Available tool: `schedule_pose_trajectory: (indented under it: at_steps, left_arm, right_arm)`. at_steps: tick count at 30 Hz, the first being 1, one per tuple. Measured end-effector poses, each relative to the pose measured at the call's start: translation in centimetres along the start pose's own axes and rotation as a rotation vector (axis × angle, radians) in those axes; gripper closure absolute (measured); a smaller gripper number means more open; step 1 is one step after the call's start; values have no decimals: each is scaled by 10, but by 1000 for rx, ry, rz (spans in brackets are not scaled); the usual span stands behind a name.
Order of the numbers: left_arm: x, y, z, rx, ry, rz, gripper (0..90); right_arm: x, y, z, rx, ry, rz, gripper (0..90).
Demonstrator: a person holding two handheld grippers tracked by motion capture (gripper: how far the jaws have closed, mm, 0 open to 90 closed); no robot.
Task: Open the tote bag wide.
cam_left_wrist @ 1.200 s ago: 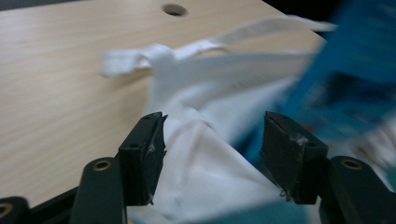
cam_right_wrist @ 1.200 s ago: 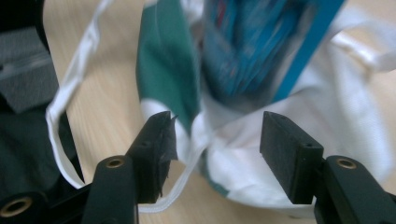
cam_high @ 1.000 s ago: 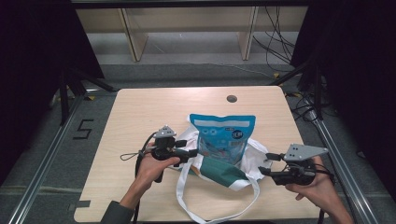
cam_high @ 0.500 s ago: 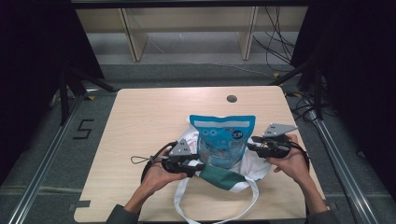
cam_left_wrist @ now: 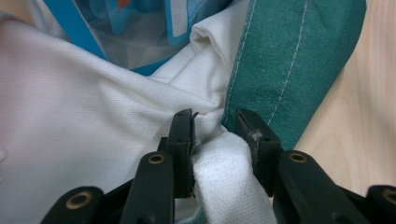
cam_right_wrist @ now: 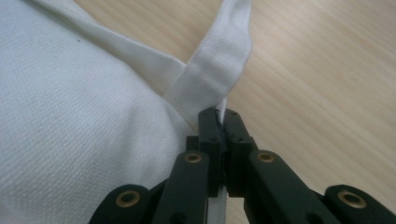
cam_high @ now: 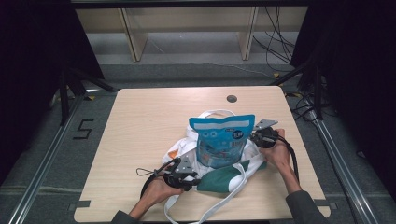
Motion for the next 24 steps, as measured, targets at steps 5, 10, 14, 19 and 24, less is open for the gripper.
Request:
schedule_pose_trajectory:
  at_steps: [5, 10, 14, 19, 24]
  left_arm:
    - [0, -6, 10, -25, -9, 9, 644]
    - [4, -26, 45, -166, 29, 101, 459]
    - [17, -37, 63, -227, 2, 108, 407]
    - [62, -41, 76, -187, -219, 159, 384]
    - [88, -53, 60, -153, -272, 147, 365]
  right_arm:
    - [-1, 0, 6, -13, -12, -5, 812]
    - [-7, -3, 42, -98, -43, -94, 594]
    - [-5, -6, 73, -179, -69, -122, 543]
    - [28, 5, 116, -232, -180, -56, 519]
    - [72, 24, 119, -211, -263, 33, 494]
Point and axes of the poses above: each handheld gripper's, and its own axes: z roughly backward along the jaws, y roughly out of its underside, x roughly to its left, the point moved 9 cm from there along -z, roughly forward along the jaws, and after that the axes turned 13 degrees about x, right-handed, at the moved point
